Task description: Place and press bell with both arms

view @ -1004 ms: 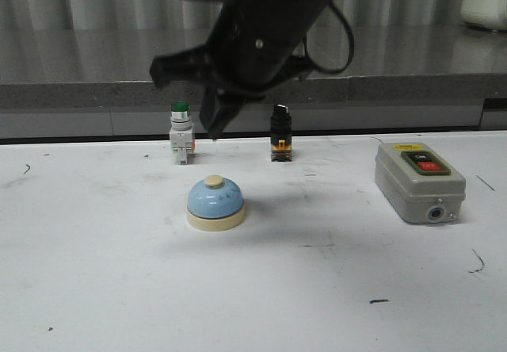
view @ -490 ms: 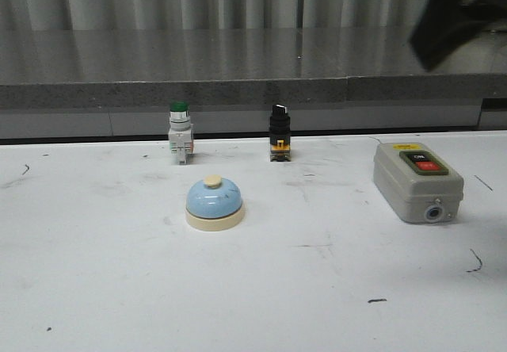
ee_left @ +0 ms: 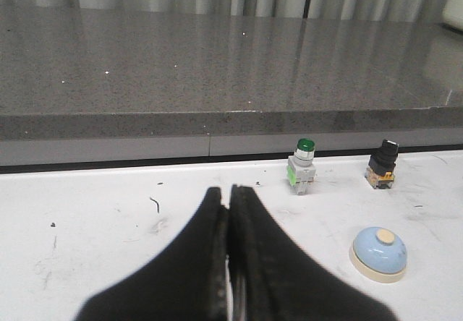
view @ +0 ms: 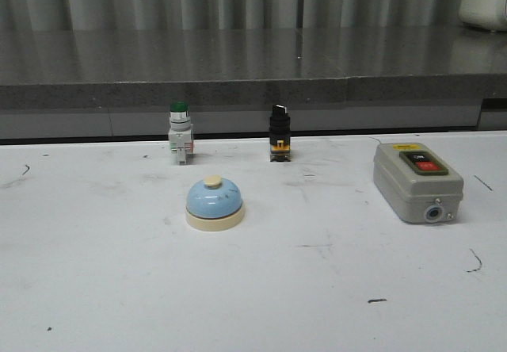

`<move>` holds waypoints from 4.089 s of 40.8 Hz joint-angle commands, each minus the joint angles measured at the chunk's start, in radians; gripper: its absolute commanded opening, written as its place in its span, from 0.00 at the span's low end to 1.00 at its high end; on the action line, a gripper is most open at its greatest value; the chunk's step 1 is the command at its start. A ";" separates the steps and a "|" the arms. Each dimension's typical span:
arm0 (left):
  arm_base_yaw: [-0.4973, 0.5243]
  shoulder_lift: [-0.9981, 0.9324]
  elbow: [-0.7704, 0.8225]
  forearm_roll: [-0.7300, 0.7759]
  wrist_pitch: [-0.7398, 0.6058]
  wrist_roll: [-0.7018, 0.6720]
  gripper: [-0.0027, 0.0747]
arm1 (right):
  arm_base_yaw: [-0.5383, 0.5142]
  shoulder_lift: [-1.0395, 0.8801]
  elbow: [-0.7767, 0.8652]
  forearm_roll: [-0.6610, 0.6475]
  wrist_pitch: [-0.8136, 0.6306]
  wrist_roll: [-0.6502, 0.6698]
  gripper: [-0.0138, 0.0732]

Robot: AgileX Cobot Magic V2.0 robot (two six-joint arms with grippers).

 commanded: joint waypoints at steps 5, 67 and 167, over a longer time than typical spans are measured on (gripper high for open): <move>-0.001 0.008 -0.025 -0.012 -0.080 -0.008 0.01 | -0.005 -0.156 0.034 -0.010 -0.071 -0.012 0.09; 0.142 -0.251 0.292 0.101 -0.240 -0.139 0.01 | -0.005 -0.181 0.034 -0.010 -0.054 -0.012 0.09; 0.152 -0.253 0.390 0.091 -0.325 -0.139 0.01 | -0.007 -0.488 0.446 -0.060 -0.252 -0.012 0.09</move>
